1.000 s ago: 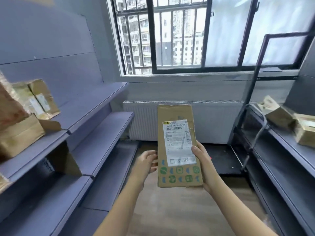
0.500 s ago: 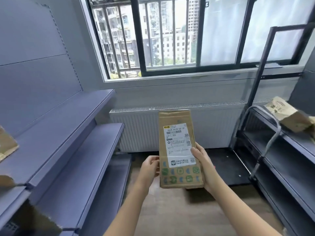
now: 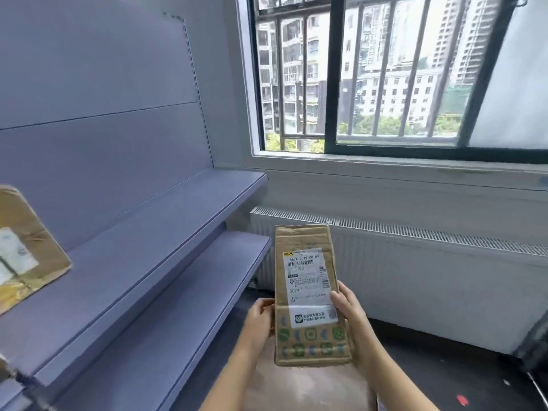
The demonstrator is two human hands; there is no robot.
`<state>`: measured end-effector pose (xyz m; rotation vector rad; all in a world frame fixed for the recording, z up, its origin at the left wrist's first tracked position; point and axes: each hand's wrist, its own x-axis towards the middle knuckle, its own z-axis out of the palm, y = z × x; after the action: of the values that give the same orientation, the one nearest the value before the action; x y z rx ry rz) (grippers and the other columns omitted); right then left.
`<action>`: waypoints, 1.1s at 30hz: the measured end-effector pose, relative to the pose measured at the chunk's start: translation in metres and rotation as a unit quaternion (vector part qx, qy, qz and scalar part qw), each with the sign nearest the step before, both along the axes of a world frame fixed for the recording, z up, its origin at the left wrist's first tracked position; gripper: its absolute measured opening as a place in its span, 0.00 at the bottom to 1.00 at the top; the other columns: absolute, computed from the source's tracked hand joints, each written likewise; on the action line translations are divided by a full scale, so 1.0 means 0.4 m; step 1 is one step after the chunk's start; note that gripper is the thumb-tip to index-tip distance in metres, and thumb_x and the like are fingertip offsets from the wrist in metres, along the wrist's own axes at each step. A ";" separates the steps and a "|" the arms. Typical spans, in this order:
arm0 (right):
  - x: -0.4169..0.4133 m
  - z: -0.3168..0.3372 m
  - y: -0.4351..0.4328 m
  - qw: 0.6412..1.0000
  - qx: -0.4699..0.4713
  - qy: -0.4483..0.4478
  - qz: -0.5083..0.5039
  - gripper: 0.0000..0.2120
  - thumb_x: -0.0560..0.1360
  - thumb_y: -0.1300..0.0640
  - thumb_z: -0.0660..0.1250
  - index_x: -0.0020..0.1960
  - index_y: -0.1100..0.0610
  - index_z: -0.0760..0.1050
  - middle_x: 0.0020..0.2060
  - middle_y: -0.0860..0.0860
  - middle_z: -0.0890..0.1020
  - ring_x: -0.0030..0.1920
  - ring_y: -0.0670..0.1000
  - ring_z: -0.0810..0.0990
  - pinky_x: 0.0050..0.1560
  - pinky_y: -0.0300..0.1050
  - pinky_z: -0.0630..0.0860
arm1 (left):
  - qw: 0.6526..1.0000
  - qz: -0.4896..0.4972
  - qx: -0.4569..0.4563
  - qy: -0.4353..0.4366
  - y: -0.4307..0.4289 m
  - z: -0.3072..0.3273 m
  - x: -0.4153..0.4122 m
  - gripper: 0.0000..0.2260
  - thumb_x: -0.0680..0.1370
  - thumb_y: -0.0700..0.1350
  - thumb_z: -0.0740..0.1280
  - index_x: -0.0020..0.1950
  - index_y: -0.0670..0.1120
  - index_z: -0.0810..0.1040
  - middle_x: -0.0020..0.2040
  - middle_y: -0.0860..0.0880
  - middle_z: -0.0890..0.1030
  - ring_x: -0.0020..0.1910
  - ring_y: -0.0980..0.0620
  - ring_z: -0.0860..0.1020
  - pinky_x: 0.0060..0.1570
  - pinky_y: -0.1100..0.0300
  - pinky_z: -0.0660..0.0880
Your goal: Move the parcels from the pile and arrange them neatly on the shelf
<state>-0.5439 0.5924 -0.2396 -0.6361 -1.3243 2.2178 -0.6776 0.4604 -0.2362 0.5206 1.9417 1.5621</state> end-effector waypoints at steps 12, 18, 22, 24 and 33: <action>-0.451 0.047 0.051 0.963 0.004 0.055 0.264 0.24 0.68 0.49 0.72 0.64 0.46 0.74 0.58 0.51 0.83 0.57 0.56 0.82 0.57 0.61 0.78 | 0.957 0.290 0.016 0.012 -0.061 0.049 -0.206 0.12 0.82 0.50 0.55 0.47 0.48 0.75 0.46 0.47 0.80 0.43 0.54 0.78 0.45 0.61 0.76; -0.675 0.121 -0.089 0.921 0.021 0.107 0.374 0.34 0.67 0.48 0.73 0.71 0.47 0.66 0.62 0.52 0.80 0.58 0.57 0.82 0.50 0.53 0.81 | 0.924 0.356 0.096 0.099 -0.204 0.143 -0.305 0.27 0.76 0.65 0.51 0.62 0.48 0.74 0.60 0.49 0.78 0.59 0.58 0.76 0.59 0.56 0.72; -0.807 0.171 -0.146 0.898 0.070 0.130 0.415 0.39 0.65 0.43 0.76 0.72 0.42 0.64 0.60 0.49 0.82 0.57 0.56 0.82 0.48 0.50 0.81 | 0.897 0.397 0.109 0.163 -0.251 0.174 -0.392 0.28 0.77 0.66 0.52 0.59 0.44 0.72 0.59 0.45 0.76 0.57 0.53 0.76 0.59 0.54 0.73; -0.860 0.185 -0.160 0.884 0.093 0.131 0.438 0.44 0.61 0.38 0.77 0.73 0.39 0.62 0.61 0.47 0.81 0.59 0.55 0.81 0.53 0.53 0.80 | 0.883 0.421 0.103 0.182 -0.266 0.174 -0.434 0.25 0.74 0.64 0.53 0.55 0.44 0.71 0.56 0.44 0.76 0.53 0.55 0.77 0.55 0.57 0.75; -1.001 0.171 -0.171 0.876 0.089 0.157 0.447 0.29 0.71 0.52 0.62 0.72 0.49 0.65 0.64 0.54 0.79 0.59 0.58 0.81 0.50 0.50 0.81 | 0.868 0.426 0.061 0.249 -0.281 0.159 -0.520 0.23 0.71 0.68 0.55 0.54 0.53 0.73 0.53 0.50 0.74 0.50 0.63 0.76 0.47 0.72 0.71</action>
<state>-0.9443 0.5241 -0.1710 0.5265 -1.8317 2.6392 -0.8855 0.3480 -0.1728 0.0832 2.6999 2.2590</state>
